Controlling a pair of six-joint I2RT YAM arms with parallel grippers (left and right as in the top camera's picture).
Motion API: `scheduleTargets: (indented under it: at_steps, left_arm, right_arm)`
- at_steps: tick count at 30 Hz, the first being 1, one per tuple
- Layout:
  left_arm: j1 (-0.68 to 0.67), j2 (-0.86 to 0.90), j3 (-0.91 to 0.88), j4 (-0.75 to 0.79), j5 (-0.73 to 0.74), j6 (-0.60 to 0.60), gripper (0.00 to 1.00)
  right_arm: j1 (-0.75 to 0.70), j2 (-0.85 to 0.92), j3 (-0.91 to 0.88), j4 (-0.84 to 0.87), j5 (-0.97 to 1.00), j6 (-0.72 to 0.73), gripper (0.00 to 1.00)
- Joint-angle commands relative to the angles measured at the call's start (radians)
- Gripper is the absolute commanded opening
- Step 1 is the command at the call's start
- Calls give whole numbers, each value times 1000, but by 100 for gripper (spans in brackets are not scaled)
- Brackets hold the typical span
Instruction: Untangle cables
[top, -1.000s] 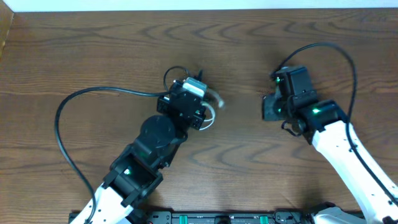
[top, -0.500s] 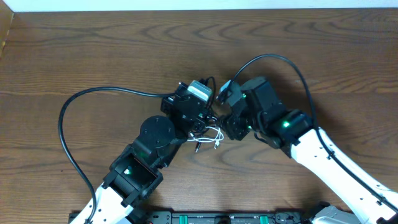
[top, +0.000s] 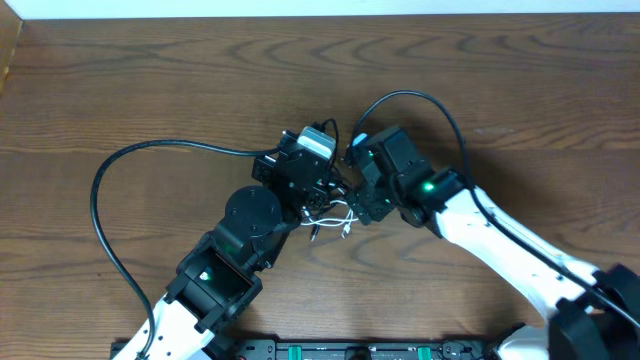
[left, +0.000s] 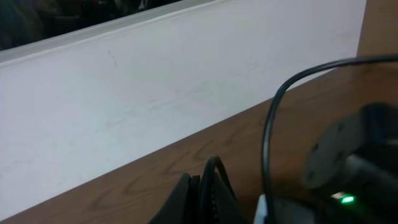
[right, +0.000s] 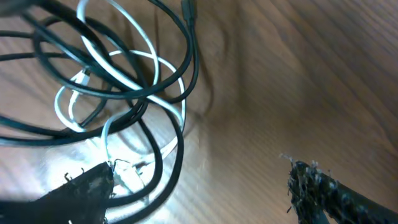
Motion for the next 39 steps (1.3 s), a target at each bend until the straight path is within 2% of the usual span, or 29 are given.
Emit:
scheduleTargets:
  at_steps: [1, 4, 5, 10, 11, 13, 21, 26, 31, 39]
  left_arm:
    - [2, -5, 1, 5, -20, 13, 7]
    - [2, -5, 1, 4, -20, 13, 7]
    - [2, -5, 1, 4, -20, 13, 7]
    - [2, -5, 1, 4, -20, 13, 7]
    - [2, -5, 1, 2, -20, 13, 8]
    - [2, -6, 1, -3, -20, 13, 7]
    - [2, -8, 1, -64, -21, 13, 7]
    - [2, -7, 1, -108, -46, 13, 7]
    - [2, -7, 1, -157, -181, 13, 7]
    - [2, -7, 1, -198, -510, 8, 7]
  right_arm:
    - [8, 34, 1, 46, 11, -8, 75]
    - [8, 39, 1, 84, 11, -8, 48]
    - [8, 39, 1, 98, 11, -8, 43]
    - [8, 39, 1, 164, 16, 20, 37]
    - [8, 39, 1, 175, 16, 23, 30]
    - [7, 39, 1, 201, 41, 53, 1]
    - [5, 39, 1, 219, 331, 180, 1]
    - [-29, 34, 1, 161, 672, 328, 1]
    - [-97, 8, 1, 64, 882, 459, 1]
    - [-266, -123, 1, -20, 916, 577, 1]
